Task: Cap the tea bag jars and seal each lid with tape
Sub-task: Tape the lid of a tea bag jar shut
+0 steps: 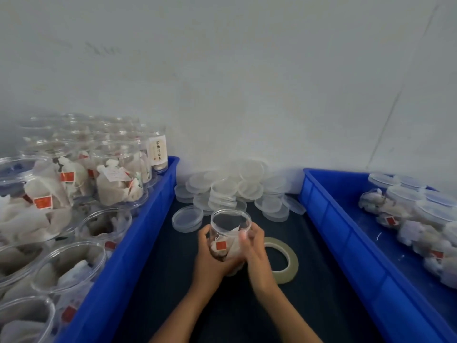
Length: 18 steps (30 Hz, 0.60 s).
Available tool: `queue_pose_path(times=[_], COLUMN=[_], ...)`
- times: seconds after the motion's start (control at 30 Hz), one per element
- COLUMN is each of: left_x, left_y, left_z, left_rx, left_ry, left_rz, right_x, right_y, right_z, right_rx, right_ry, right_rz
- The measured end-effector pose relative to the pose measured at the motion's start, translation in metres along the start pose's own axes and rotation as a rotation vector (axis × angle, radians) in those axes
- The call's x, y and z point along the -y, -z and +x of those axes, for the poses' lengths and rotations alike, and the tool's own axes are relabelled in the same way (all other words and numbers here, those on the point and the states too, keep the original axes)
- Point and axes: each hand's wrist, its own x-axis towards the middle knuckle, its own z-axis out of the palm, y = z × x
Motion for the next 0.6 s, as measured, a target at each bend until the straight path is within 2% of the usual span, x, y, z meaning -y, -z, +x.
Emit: queue_pose_path(times=[0.1, 0.33, 0.6], left_x=[-0.003, 0.002, 0.000], left_y=[-0.003, -0.004, 0.001], left_z=[0.000, -0.002, 0.008], left_rx=[-0.007, -0.029, -0.036], left_ry=[0.024, 0.006, -0.009], left_rz=[-0.049, -0.158, -0.191], right_x=[0.001, -0.019, -0.049], right_y=[0.024, 0.080, 0.100], right_z=[0.021, 0.116, 0.172], right_rx=[-0.077, -0.327, -0.328], right_ry=[-0.016, 0.031, -0.008], right_rz=[-0.081, -0.566, -0.963])
